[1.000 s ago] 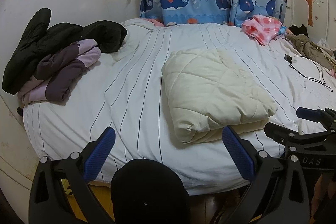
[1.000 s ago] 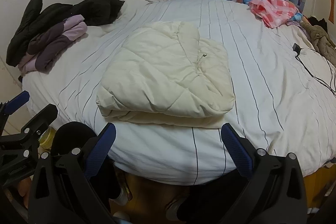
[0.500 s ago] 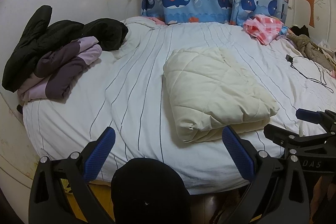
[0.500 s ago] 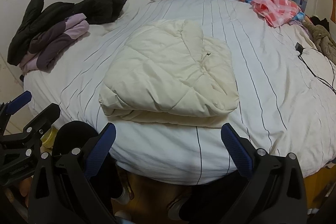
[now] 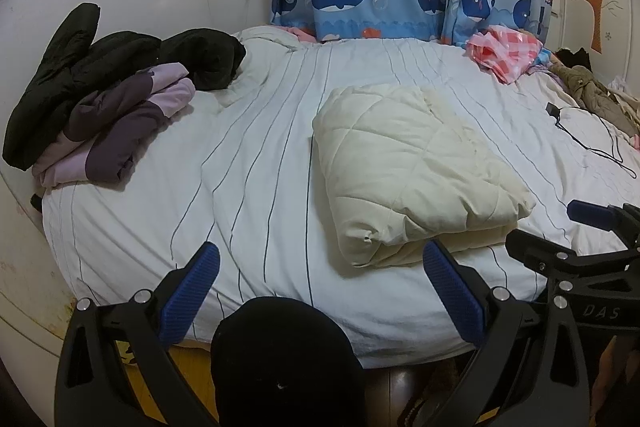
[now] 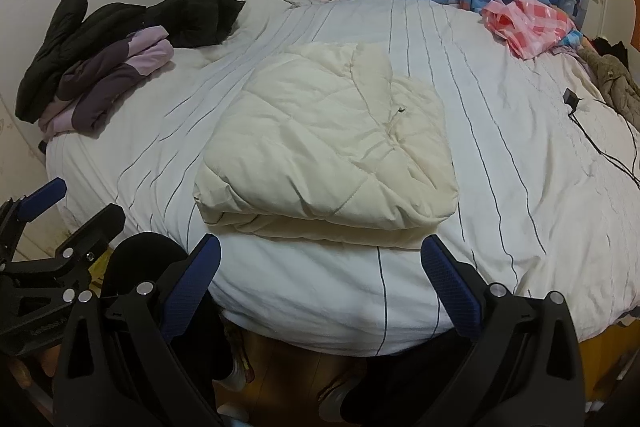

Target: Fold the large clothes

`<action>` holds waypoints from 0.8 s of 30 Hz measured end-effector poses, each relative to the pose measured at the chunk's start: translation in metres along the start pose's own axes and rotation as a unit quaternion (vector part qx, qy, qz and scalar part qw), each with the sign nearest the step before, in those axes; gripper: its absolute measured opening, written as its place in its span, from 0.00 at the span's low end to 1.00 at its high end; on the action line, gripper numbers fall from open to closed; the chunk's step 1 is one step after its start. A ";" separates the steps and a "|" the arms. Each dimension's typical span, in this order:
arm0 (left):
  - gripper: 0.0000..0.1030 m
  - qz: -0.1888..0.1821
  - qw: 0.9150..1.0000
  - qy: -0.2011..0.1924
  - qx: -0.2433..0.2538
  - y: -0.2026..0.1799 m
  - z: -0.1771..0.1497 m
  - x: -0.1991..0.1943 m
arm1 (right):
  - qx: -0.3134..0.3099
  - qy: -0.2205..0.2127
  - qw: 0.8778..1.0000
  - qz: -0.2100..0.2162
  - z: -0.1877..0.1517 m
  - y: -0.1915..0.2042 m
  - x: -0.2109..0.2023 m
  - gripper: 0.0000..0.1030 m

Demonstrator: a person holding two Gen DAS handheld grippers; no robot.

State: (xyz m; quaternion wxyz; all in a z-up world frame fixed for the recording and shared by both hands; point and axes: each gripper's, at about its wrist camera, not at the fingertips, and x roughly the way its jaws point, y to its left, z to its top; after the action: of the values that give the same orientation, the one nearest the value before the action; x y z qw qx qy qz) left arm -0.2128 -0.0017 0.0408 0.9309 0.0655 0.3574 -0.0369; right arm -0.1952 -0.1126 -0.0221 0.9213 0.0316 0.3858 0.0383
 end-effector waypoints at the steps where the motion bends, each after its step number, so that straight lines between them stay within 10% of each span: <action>1: 0.94 0.000 1.000 0.000 0.000 0.000 0.000 0.000 | -0.001 0.000 1.000 -0.001 0.000 0.000 0.000 0.94; 24: 0.94 -0.010 1.000 0.013 -0.002 0.005 0.000 0.010 | -0.014 -0.015 1.000 -0.023 0.003 0.004 -0.004 0.94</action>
State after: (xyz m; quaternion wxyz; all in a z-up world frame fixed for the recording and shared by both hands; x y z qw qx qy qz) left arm -0.2047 0.0033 0.0348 0.9259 0.0603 0.3703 -0.0443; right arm -0.1963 -0.1093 -0.0170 0.9280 0.0101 0.3719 0.0218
